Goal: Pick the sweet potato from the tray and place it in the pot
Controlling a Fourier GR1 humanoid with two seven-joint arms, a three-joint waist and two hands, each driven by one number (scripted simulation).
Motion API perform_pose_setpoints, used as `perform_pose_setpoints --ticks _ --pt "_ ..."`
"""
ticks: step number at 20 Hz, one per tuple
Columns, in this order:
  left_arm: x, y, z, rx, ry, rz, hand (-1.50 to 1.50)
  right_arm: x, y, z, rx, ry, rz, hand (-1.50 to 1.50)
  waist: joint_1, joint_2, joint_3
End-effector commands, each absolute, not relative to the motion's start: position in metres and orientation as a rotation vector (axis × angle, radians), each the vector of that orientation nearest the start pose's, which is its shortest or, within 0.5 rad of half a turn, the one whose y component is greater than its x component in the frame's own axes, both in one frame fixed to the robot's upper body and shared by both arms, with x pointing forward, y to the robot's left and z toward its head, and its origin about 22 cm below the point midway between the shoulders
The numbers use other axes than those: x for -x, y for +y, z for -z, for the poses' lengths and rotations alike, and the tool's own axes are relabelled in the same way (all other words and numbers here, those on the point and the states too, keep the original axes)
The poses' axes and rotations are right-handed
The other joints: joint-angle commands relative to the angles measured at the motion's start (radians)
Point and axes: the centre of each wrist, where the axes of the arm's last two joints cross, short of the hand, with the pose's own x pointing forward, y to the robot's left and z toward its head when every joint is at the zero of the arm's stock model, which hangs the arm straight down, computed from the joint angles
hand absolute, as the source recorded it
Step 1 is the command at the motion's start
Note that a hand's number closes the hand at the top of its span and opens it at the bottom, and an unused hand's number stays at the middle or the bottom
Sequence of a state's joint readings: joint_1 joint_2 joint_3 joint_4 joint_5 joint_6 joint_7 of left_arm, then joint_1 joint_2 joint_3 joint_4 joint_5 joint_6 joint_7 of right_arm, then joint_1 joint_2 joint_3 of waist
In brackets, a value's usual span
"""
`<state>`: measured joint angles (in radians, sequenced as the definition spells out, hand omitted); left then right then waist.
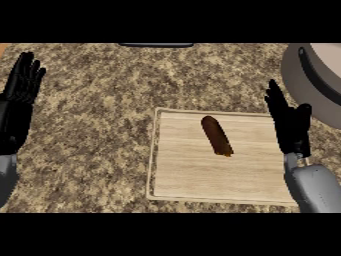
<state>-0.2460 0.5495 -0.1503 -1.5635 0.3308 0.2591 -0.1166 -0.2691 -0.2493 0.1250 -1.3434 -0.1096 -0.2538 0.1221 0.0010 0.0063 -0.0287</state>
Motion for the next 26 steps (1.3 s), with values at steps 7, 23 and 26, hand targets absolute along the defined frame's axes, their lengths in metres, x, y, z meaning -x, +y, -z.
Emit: perform_pose_setpoints --ticks 7,23,26 --pt "-0.258 0.338 -0.034 -0.417 -1.488 0.147 0.00 -0.299 -0.317 -0.069 1.027 -1.458 -0.698 1.50 -0.003 -0.014 -0.020" --pt "-0.241 0.331 -0.026 -0.433 -1.377 0.133 0.00 -0.215 -0.169 -0.131 1.281 -1.475 -0.984 -1.50 -0.004 -0.013 0.024" --pt "-0.235 0.321 -0.012 -0.422 -1.385 0.157 0.00 -0.222 -0.132 -0.134 1.248 -1.355 -1.067 -1.50 0.014 -0.007 0.025"
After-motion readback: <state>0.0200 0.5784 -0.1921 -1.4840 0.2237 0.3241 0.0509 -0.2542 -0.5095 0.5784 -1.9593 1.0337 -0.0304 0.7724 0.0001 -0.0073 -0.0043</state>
